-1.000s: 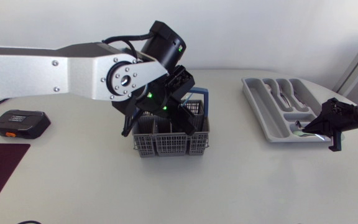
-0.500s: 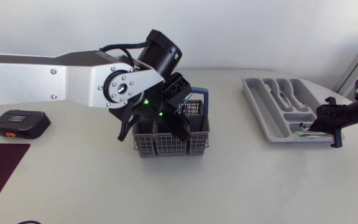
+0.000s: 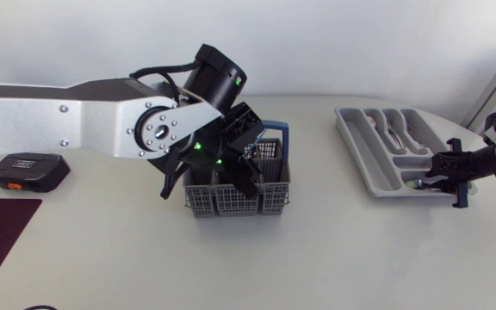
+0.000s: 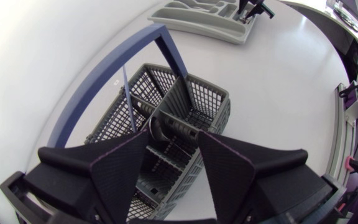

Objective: Unload the cutlery basket into the drawer organizer.

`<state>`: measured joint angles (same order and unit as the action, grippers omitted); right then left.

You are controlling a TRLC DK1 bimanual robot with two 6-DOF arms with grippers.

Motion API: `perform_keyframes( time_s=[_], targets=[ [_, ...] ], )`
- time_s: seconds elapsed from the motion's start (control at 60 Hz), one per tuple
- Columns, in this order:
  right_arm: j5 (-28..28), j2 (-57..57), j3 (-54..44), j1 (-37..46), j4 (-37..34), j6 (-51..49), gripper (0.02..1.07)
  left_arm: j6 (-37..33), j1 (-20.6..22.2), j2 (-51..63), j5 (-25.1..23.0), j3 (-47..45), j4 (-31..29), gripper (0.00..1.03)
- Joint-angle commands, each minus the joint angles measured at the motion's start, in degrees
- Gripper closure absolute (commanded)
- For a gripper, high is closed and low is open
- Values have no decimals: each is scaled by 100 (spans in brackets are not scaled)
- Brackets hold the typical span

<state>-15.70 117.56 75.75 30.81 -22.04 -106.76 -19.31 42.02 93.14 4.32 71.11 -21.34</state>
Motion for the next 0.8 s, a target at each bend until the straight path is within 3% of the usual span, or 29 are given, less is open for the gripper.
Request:
perform_keyframes(
  time_s=[0.0, 0.033, 0.1, 0.133, 0.467, 0.583, 0.633, 0.683, 0.783],
  targets=[
    [-143, -391, -306, -22, 51, 32, 49, -231, -10, -165, -36, -247, 157, 45],
    [-196, -479, -332, -22, 42, 112, 41, -257, -18, -165, -27, -282, 227, 45],
    [-302, -699, -438, -5, 51, 208, 13, -310, -45, -165, -36, -344, 368, 45],
    [-372, -840, -517, 22, 42, 235, 8, -345, -45, -165, -36, -388, 429, 45],
    [-1251, -2097, -1449, 162, 51, 797, 8, -504, -45, 37, 17, -519, 904, 45],
    [-1409, -2554, -2099, 154, 148, 841, 8, -451, 43, 169, 342, -546, 1088, 46],
    [-1462, -2765, -2424, 118, 323, 929, 8, -433, 69, 204, 412, -616, 1211, 52],
    [-1515, -2949, -2679, 101, 446, 1052, 8, -398, 87, 204, 474, -792, 1510, 57],
    [-1611, -3213, -3031, 31, 482, 1228, 8, -363, 201, 213, 816, -1073, 2046, 57]
  ],
)
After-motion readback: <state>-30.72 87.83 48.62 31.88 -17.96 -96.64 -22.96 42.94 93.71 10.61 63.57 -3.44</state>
